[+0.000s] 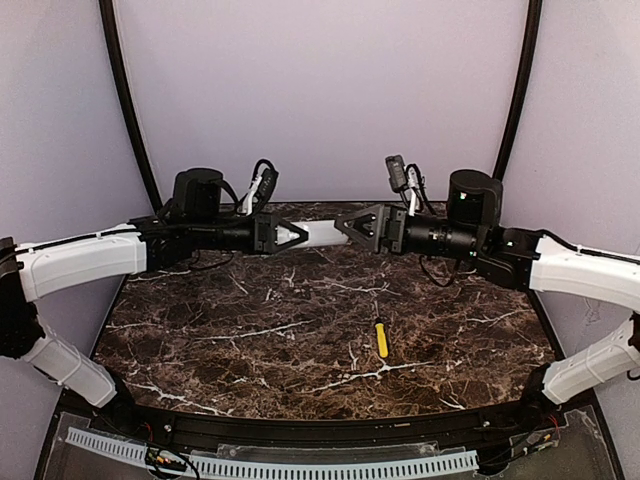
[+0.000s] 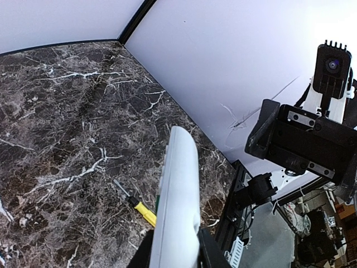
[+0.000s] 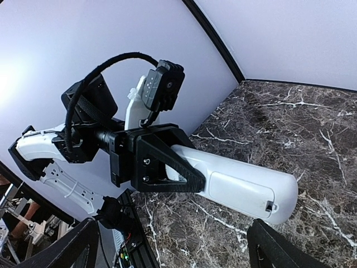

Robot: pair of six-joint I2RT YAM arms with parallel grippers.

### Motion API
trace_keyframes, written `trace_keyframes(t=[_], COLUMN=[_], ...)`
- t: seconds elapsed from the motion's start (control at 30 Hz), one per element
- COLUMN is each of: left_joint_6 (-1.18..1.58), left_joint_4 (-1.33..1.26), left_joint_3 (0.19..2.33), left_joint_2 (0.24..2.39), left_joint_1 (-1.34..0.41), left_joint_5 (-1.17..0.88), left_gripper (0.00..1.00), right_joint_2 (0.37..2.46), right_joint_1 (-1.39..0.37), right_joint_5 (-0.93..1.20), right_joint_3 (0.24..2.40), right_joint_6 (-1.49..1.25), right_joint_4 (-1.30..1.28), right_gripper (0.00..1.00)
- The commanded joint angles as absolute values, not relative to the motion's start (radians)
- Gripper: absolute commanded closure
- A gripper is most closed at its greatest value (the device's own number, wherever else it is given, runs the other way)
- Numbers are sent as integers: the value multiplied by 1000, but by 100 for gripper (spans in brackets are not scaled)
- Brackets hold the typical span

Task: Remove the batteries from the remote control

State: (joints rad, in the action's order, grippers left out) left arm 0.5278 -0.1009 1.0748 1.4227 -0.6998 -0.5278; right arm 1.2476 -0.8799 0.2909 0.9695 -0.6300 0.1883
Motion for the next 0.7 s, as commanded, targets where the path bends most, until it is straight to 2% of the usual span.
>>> trace_keyframes(t=[0.0,0.67], left_joint_6=[635,679], left_joint_4=[-176,-206], left_joint_3=[1039,1010], left_joint_2=[1364,1334], left_joint_1=[-686,-681], left_joint_5=[-579,-603], left_gripper=[100,100], right_joint_2=[1275,1356], right_joint_1=[-886,-928], right_joint_5=[307,213], right_joint_3=[1020,1121], right_joint_6=[-645,-680], right_joint_4=[234,114], right_gripper=[8,12])
